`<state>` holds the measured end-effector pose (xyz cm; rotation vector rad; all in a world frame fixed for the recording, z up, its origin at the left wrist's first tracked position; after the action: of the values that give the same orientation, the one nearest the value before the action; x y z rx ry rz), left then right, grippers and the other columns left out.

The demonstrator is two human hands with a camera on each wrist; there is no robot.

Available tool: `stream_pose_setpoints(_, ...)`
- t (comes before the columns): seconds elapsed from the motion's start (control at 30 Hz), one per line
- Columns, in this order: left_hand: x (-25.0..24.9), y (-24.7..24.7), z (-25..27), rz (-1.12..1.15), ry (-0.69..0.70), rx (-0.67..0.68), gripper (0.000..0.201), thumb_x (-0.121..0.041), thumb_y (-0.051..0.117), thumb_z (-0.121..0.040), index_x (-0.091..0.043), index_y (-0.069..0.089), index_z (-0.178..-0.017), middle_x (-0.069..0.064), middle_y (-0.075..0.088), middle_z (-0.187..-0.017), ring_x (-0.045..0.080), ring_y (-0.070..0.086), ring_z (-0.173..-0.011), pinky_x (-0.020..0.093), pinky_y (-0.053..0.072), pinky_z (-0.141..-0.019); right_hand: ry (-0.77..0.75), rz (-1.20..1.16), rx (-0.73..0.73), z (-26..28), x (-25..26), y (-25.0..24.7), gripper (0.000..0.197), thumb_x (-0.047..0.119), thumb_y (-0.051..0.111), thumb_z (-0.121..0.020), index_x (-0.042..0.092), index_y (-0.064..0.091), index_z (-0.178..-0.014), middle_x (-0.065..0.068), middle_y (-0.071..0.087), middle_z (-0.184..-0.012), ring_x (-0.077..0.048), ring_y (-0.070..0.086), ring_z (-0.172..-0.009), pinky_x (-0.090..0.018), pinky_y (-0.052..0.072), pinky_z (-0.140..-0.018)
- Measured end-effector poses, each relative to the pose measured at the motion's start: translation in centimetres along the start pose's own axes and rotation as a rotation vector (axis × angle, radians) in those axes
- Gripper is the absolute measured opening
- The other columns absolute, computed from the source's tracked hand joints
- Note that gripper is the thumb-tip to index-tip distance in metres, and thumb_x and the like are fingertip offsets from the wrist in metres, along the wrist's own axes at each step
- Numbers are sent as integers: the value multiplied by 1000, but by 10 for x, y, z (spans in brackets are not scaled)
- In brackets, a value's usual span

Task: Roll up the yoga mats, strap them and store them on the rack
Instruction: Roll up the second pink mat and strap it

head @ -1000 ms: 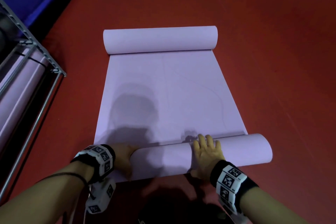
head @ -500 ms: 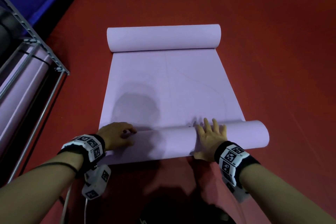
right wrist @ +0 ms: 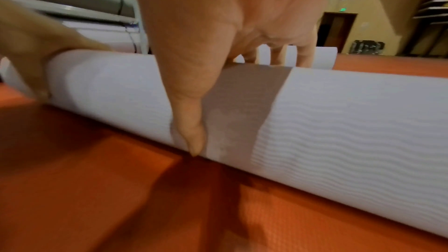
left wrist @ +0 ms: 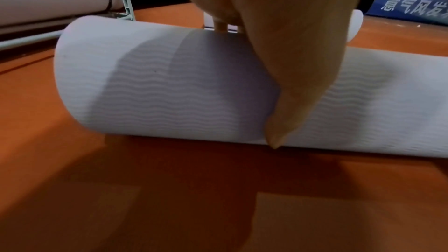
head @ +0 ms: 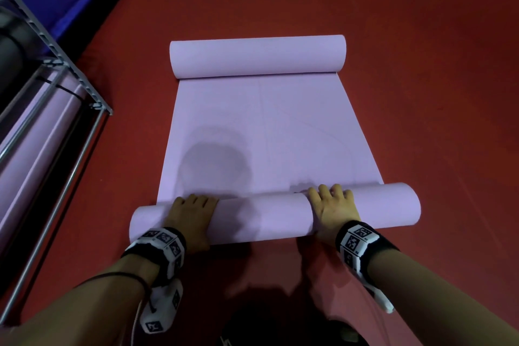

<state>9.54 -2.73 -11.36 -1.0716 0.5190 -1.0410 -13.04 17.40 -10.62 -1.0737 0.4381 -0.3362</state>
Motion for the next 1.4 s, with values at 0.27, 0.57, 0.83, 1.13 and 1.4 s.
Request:
stream_pose_setpoints(0.27, 4, -6, -3, 59, 81, 320, 113, -51, 84, -54, -28, 25, -147, 0, 38, -148, 21, 39, -133, 36, 32, -111, -10, -41, 245, 11, -4, -5, 103, 46, 78, -63, 25, 21, -146, -4, 39, -139, -30, 35, -128, -43, 33, -103)
stream_pose_setpoints(0.57, 8, 3, -11, 288, 132, 486, 85, -42, 86, -47, -43, 46, -122, -8, 56, -125, 10, 56, -111, 32, 47, -99, 94, 43, 151, 55, 48, 5, 95, 48, 55, -90, 5, -2, -153, -22, 14, -150, -45, 17, -138, -54, 25, -108)
stream_pose_setpoints(0.83, 40, -26, -8, 378, 60, 178, 101, -70, 71, -44, -32, 40, -133, -9, 45, -131, 13, 47, -117, 32, 42, -98, -30, -119, 45, 19, 24, 5, 124, 58, 76, -65, 7, 5, -153, -19, 9, -159, -45, 13, -144, -58, 14, -114)
stream_pose_setpoints(1.13, 27, -6, 22, 83, 137, 98, 123, -81, 51, -56, -14, 16, -153, 5, 27, -155, 22, 30, -140, 33, 23, -115, 10, -40, 42, 0, 19, 2, 103, 56, 73, -62, 25, 19, -145, -7, 29, -139, -31, 28, -128, -50, 25, -104)
stream_pose_setpoints(1.4, 25, -8, -2, 23, 57, 136, 115, -57, 78, -60, -24, 16, -151, -4, 33, -149, 18, 37, -132, 34, 33, -106, -23, -156, 26, -4, 9, -8, 91, 49, 73, -61, 25, 32, -139, -1, 43, -133, -28, 38, -123, -43, 30, -106)
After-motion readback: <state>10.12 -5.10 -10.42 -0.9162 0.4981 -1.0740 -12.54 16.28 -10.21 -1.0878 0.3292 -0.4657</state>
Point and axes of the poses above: each hand's wrist, its own z-axis away from the middle knuckle, its own y-axis out of the palm, x = y × z, the point moved 1 cm from there along -z, towards the middle knuckle
